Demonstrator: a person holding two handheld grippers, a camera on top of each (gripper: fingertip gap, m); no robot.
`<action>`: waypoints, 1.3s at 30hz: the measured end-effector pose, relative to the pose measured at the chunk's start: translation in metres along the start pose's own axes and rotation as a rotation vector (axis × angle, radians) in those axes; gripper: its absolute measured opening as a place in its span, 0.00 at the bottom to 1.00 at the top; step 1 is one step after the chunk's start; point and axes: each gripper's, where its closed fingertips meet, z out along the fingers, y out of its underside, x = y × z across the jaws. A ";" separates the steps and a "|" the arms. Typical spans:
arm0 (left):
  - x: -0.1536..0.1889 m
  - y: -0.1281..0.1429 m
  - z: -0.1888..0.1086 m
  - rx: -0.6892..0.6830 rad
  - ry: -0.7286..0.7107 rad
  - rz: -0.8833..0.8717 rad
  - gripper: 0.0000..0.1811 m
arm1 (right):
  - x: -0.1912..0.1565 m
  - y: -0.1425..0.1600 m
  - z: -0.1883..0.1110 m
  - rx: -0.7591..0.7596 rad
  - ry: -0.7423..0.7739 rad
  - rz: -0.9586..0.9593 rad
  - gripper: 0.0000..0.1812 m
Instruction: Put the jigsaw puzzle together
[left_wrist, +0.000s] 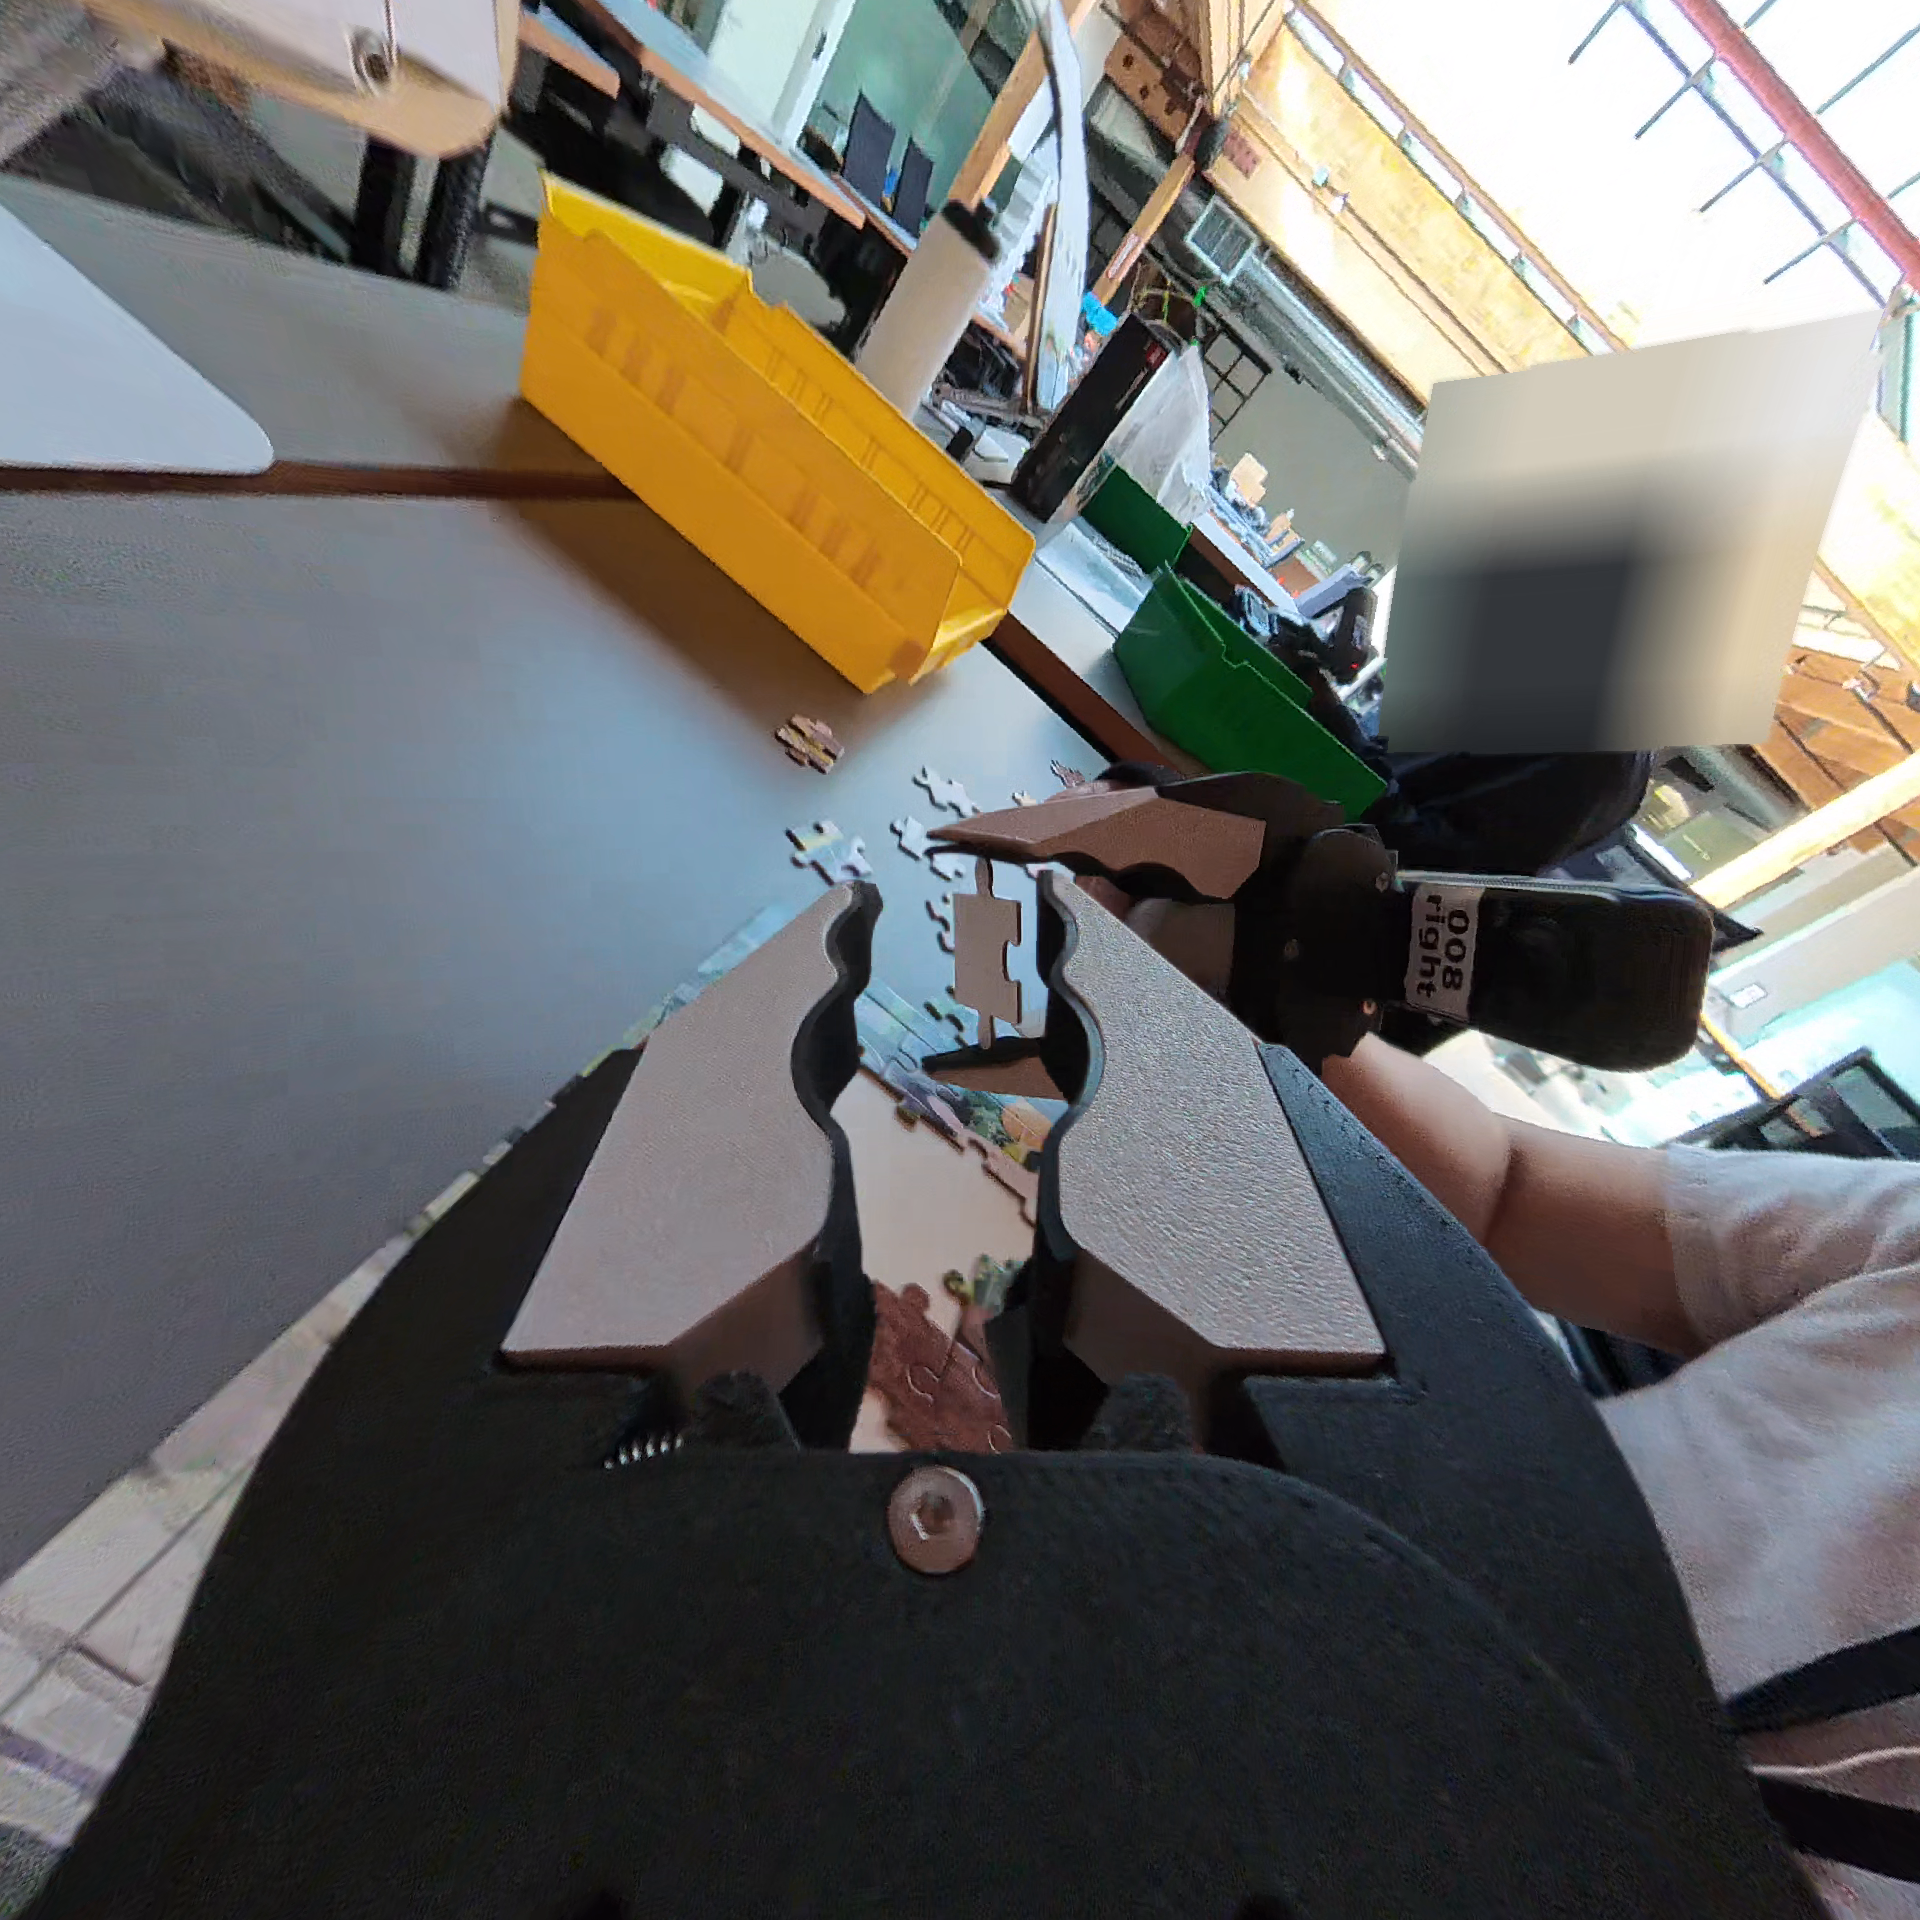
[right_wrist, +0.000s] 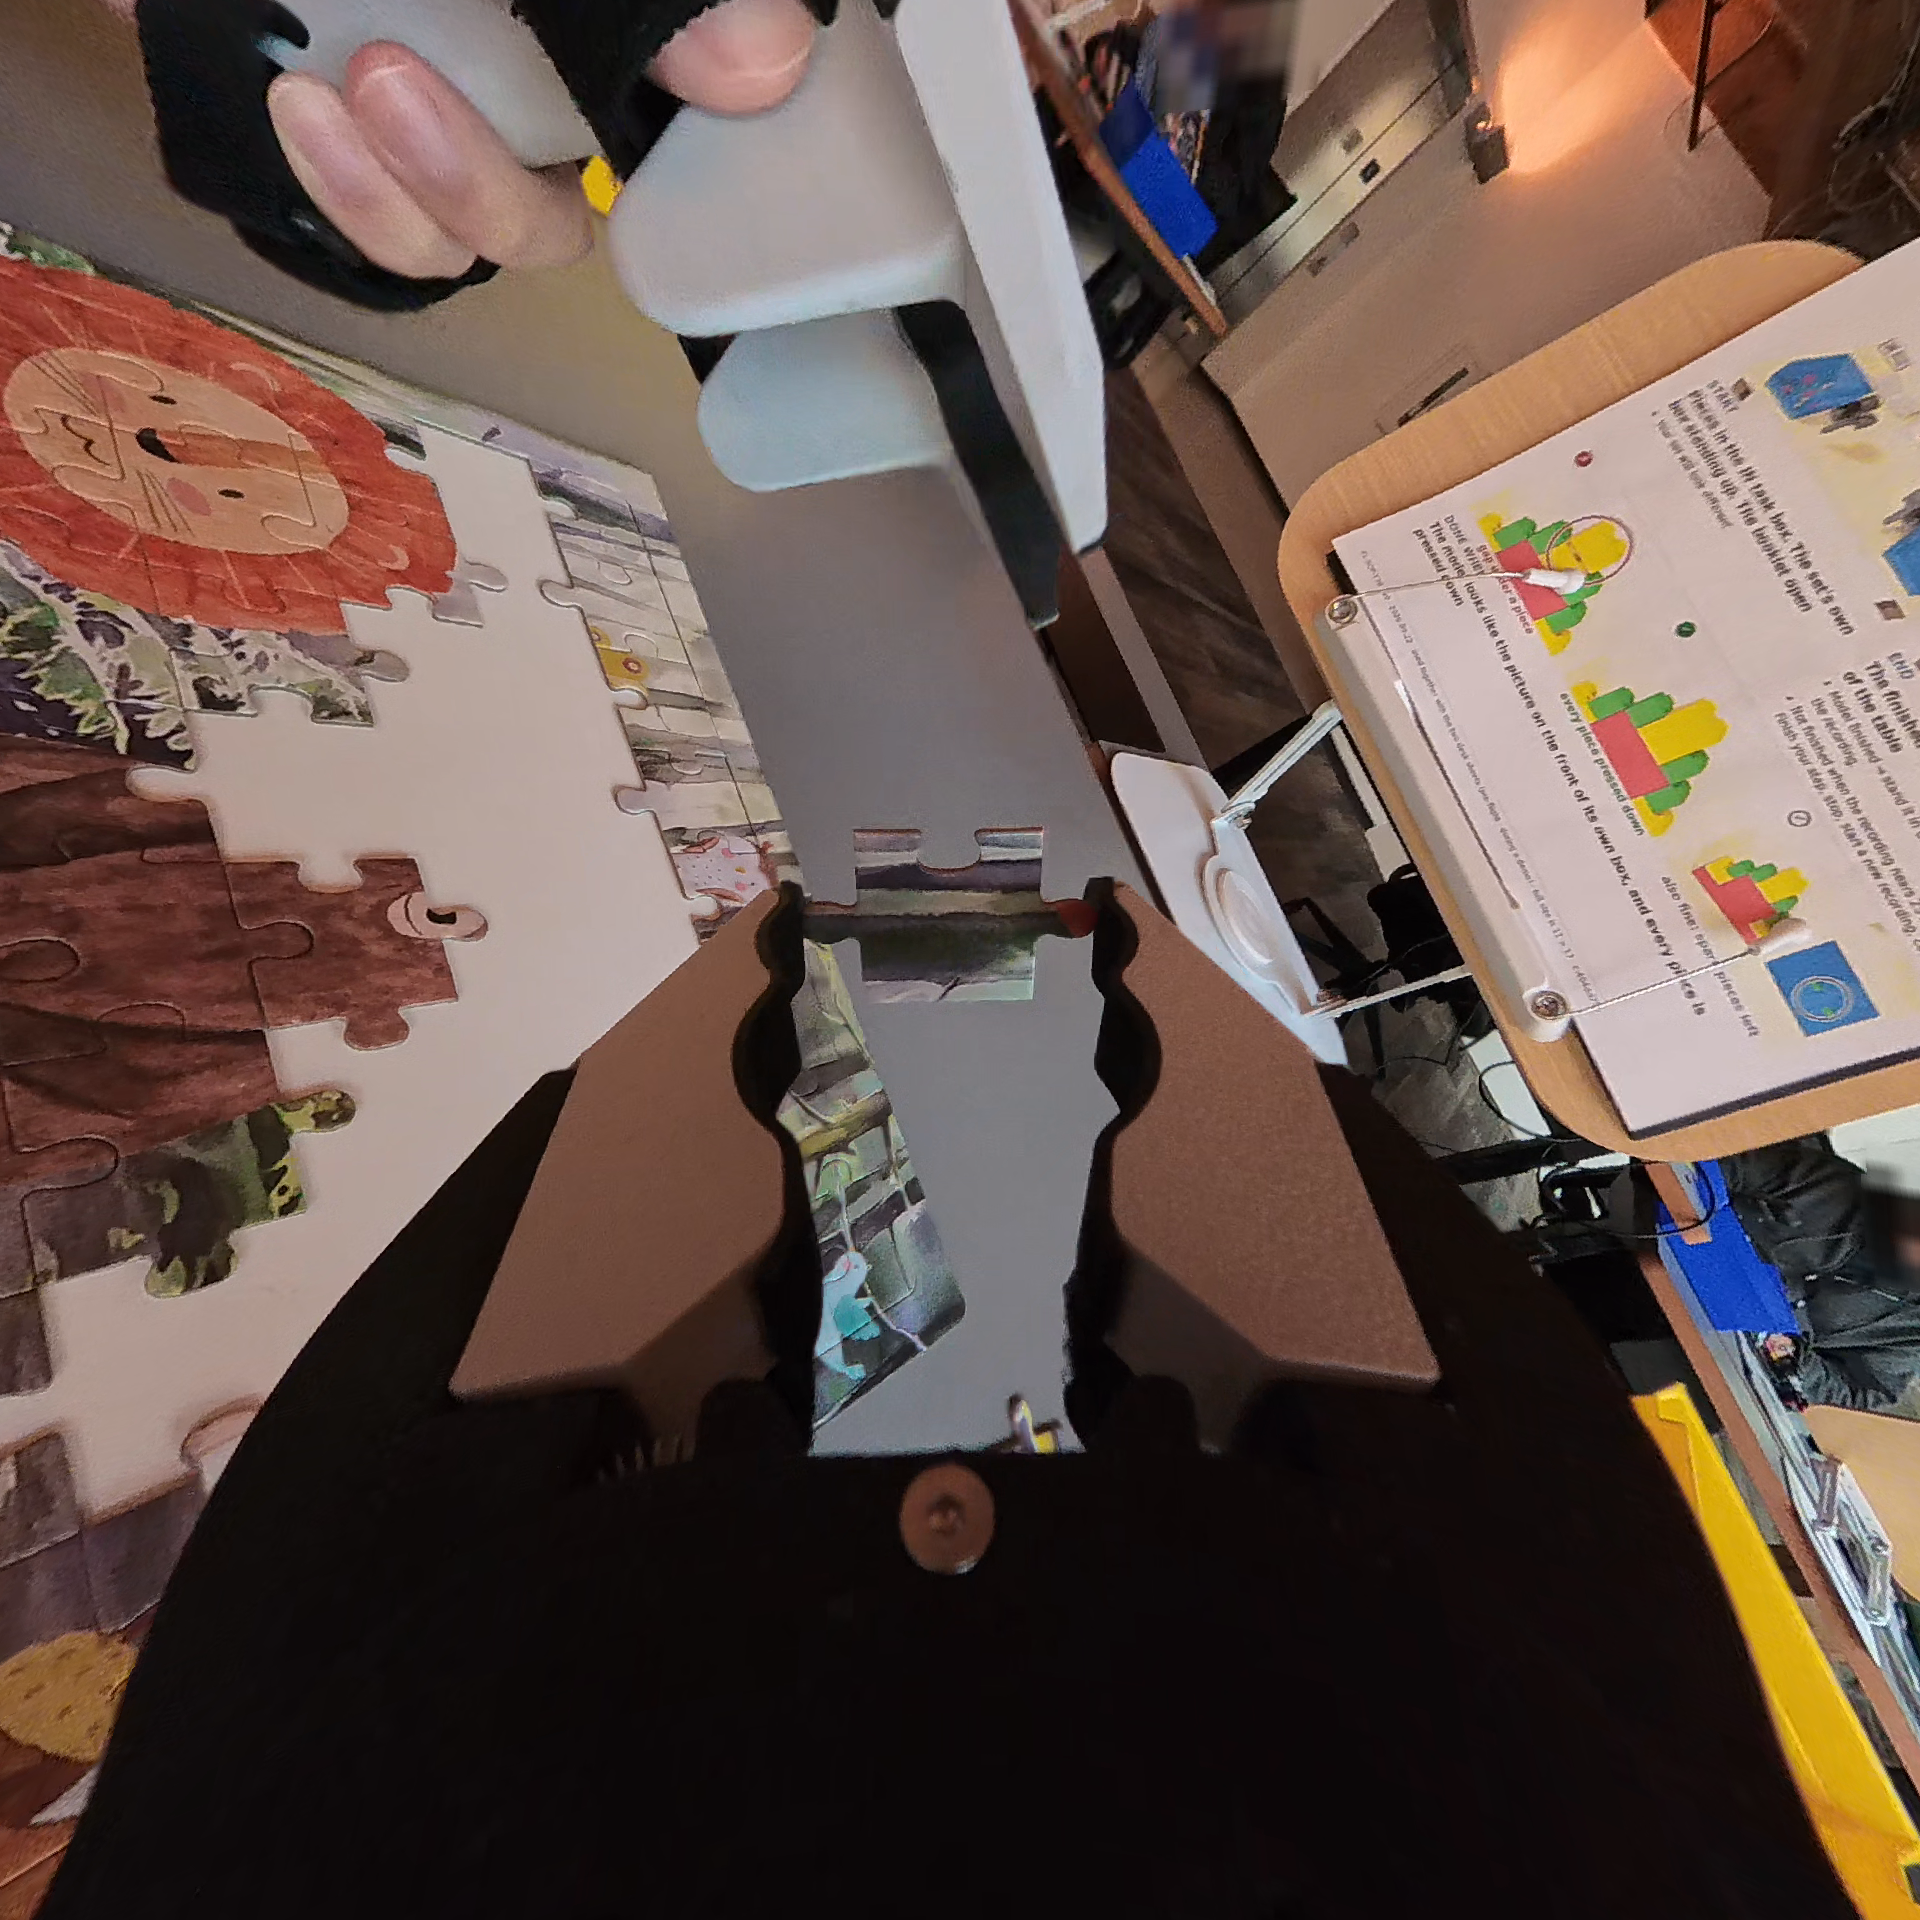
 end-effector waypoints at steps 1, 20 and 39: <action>0.000 0.005 0.003 -0.030 0.009 -0.022 0.15 | -0.002 0.002 0.001 -0.012 -0.008 -0.001 0.30; 0.002 0.041 0.016 -0.250 -0.030 -0.011 0.20 | -0.003 -0.011 0.005 0.004 0.011 0.228 0.30; 0.031 0.080 -0.018 -0.683 0.002 0.127 0.00 | -0.021 -0.010 -0.037 0.040 -0.409 0.355 0.26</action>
